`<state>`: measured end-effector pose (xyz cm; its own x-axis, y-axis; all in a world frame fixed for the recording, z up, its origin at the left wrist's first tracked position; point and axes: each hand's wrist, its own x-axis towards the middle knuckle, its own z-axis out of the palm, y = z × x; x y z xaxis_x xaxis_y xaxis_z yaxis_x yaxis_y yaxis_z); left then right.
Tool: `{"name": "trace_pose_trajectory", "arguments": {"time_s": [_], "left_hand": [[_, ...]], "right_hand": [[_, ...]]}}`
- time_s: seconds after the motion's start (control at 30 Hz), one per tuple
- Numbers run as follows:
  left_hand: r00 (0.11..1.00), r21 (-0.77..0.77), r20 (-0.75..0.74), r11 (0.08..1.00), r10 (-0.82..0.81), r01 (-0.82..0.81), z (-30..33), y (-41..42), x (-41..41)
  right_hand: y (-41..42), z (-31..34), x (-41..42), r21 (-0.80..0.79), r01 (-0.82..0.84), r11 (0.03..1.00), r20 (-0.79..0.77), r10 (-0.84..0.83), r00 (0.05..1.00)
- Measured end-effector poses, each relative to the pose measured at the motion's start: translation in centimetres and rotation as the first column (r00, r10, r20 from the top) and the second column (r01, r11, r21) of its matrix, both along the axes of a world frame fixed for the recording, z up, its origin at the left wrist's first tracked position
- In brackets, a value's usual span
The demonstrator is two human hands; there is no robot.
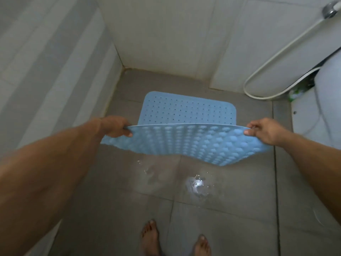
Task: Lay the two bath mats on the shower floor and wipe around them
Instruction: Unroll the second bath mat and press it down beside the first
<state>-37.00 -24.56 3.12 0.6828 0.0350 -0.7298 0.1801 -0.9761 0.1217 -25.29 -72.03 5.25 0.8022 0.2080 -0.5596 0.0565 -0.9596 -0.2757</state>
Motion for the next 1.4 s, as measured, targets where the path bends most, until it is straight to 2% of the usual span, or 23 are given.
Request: {"name": "trace_pose_trajectory", "arguments": {"time_s": [0.13,0.23,0.33,0.47,0.6,0.77,0.87,0.97,1.03,1.13,1.2,1.27,1.33,1.4], "left_hand": [[0.985,-0.004,-0.166,0.999,-0.041,0.041,-4.7,-0.3,0.7],[0.988,0.042,-0.135,0.996,-0.075,0.081,-10.7,-1.5,1.9],[0.998,0.083,-0.031,0.995,-0.049,0.051,-18.3,-1.6,3.5],[0.982,0.127,0.187,0.992,-0.016,-0.008,-27.7,-1.9,6.9],[0.925,0.25,0.368,0.968,-0.093,-0.003,-35.5,-2.0,9.8],[0.817,0.245,0.565,0.969,-0.113,-0.035,-45.0,-0.7,11.8],[0.74,0.059,0.673,0.996,0.012,-0.07,-48.8,0.5,12.2],[0.605,-0.092,0.79,0.995,0.101,-0.046,-50.9,1.3,11.3],[0.58,-0.102,0.807,0.994,0.106,-0.039,-51.5,1.3,10.6],[0.559,0.01,0.829,0.999,0.01,-0.033,-51.4,0.1,10.3],[0.586,-0.014,0.81,0.999,0.032,-0.036,-50.9,-2.1,9.8],[0.67,-0.067,0.741,0.998,0.054,-0.006,-50.7,-5.1,9.2],[0.739,-0.05,0.673,0.996,-0.026,0.08,-51.3,-7.7,8.6],[0.762,0.01,0.637,0.99,-0.117,0.144,-52.5,-8.9,7.8]], "right_hand": [[-0.1,-5.4,-0.6,-0.037,-0.077,0.996,-0.068,0.074,0.995],[-1.0,-11.4,0.3,-0.085,-0.103,0.991,-0.093,0.095,0.991],[-1.3,-18.4,1.7,-0.126,-0.109,0.986,-0.038,0.105,0.994],[-1.7,-28.2,4.2,-0.192,-0.031,0.981,0.117,0.054,0.992],[-1.3,-37.2,6.3,-0.265,-0.002,0.964,0.221,0.062,0.973],[-1.1,-45.5,8.1,-0.376,0.067,0.924,0.32,0.061,0.946],[-1.2,-48.9,8.1,-0.229,0.149,0.962,0.458,-0.029,0.888],[-0.7,-51.9,7.2,-0.06,0.048,0.997,0.615,-0.001,0.789],[-0.3,-53.1,6.7,-0.02,0.009,1.0,0.643,0.006,0.766],[0.7,-53.2,6.1,0.006,0.017,1.0,0.717,-0.016,0.697],[2.2,-52.6,5.0,0.062,-0.009,0.998,0.733,-0.039,0.679],[3.8,-52.6,3.1,0.061,-0.004,0.998,0.609,-0.035,0.793],[4.7,-53.8,1.2,-0.038,-0.004,0.999,0.506,0.023,0.862],[4.9,-54.7,0.1,-0.066,0.018,0.998,0.497,0.017,0.868]]}}
